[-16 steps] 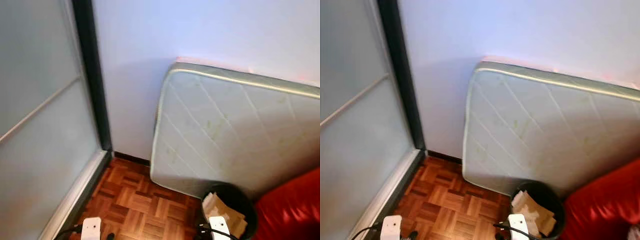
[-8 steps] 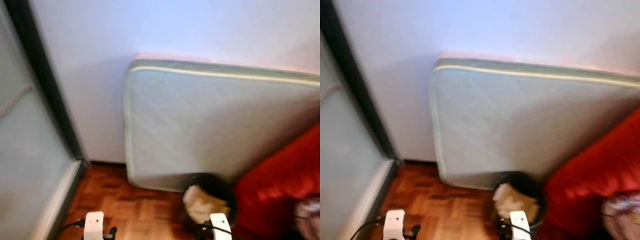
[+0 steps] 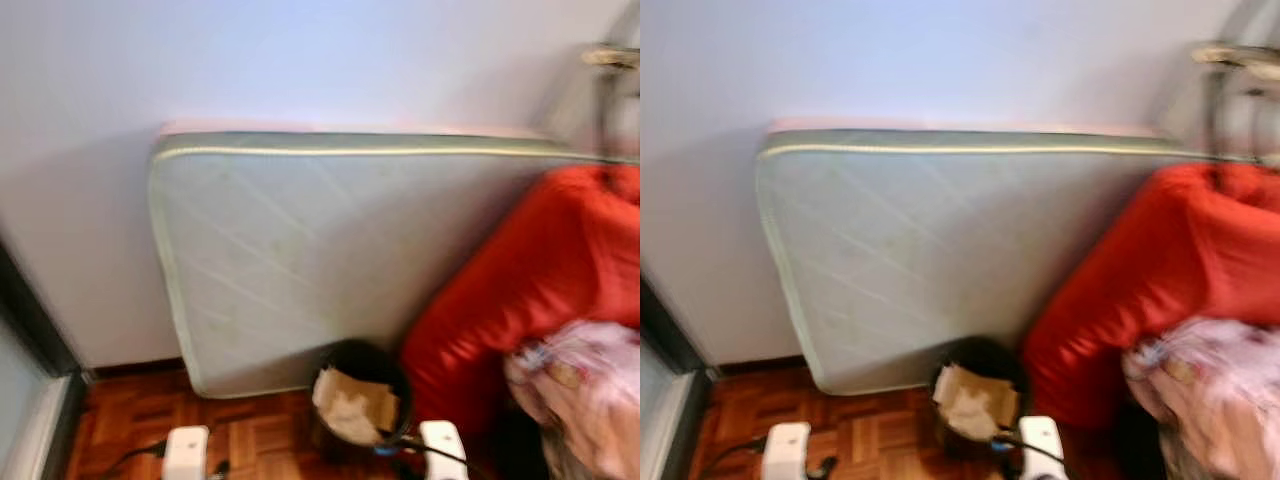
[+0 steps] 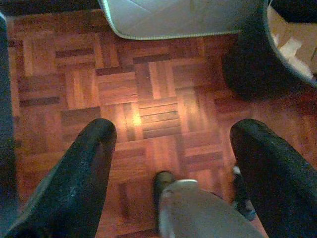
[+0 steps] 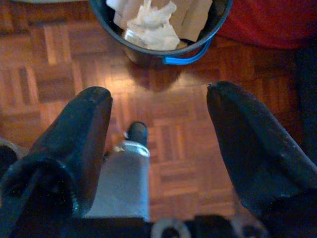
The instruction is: Clean up the room
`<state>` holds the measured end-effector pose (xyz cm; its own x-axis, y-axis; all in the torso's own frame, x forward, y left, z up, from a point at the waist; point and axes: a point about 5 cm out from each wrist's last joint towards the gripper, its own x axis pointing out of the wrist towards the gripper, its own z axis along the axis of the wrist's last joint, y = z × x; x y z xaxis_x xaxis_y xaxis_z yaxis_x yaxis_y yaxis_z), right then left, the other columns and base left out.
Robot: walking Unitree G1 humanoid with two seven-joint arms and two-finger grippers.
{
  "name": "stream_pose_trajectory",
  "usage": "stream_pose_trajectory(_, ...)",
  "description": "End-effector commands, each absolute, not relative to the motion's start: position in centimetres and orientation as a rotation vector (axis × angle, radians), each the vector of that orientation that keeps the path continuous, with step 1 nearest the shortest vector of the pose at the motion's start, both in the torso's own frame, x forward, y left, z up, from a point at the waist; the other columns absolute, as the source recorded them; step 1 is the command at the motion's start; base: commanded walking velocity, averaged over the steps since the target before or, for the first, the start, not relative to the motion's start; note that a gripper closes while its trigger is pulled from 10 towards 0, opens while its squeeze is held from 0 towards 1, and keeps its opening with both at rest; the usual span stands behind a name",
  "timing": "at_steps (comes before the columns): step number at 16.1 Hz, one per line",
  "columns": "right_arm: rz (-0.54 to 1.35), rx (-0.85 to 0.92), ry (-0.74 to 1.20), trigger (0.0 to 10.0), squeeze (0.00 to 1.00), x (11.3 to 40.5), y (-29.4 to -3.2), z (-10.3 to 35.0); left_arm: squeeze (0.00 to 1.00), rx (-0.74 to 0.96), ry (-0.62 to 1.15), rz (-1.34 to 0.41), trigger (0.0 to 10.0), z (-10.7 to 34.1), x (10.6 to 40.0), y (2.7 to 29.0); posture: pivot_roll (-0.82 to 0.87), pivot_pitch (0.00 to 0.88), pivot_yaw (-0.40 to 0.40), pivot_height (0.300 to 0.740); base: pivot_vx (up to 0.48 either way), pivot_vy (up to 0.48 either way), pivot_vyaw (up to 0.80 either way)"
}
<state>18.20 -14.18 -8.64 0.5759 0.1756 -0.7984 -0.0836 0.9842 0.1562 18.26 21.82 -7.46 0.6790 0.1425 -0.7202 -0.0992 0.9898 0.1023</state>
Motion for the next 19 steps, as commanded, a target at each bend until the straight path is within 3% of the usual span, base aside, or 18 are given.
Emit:
stream_pose_trajectory(1, 0.129, 0.116, 0.961, 10.0, 0.0, 17.8, -14.3, -8.9, 0.0, 0.068, 0.815, 0.121, 10.0, -7.3, 18.7, 21.9, 0.17, 0.0, -0.048, 0.74, 0.0, 0.0, -0.74)
stream_pose_trajectory(12, 0.107, 0.151, 0.96, 10.0, 0.0, 18.2, -13.1, -8.7, 0.0, 0.124, 0.839, 0.118, 10.0, -6.9, 18.9, 23.4, 0.16, 0.0, 0.004, 0.74, 0.0, 0.0, -0.73)
stream_pose_trajectory(16, 0.101, 0.106, 0.956, 10.0, 0.0, 18.4, -14.2, -8.6, 0.0, 0.098, 0.851, 0.094, 10.0, -7.3, 19.1, 21.6, 0.11, 0.0, -0.015, 0.74, 0.0, 0.0, -0.7)
stream_pose_trajectory(19, 0.016, 0.114, 0.951, 10.0, 0.0, 18.1, -15.5, -8.7, 0.0, 0.094, 0.878, 0.033, 10.0, -7.8, 18.8, 19.7, 0.04, 0.0, 0.031, 0.74, 0.0, 0.0, -0.7)
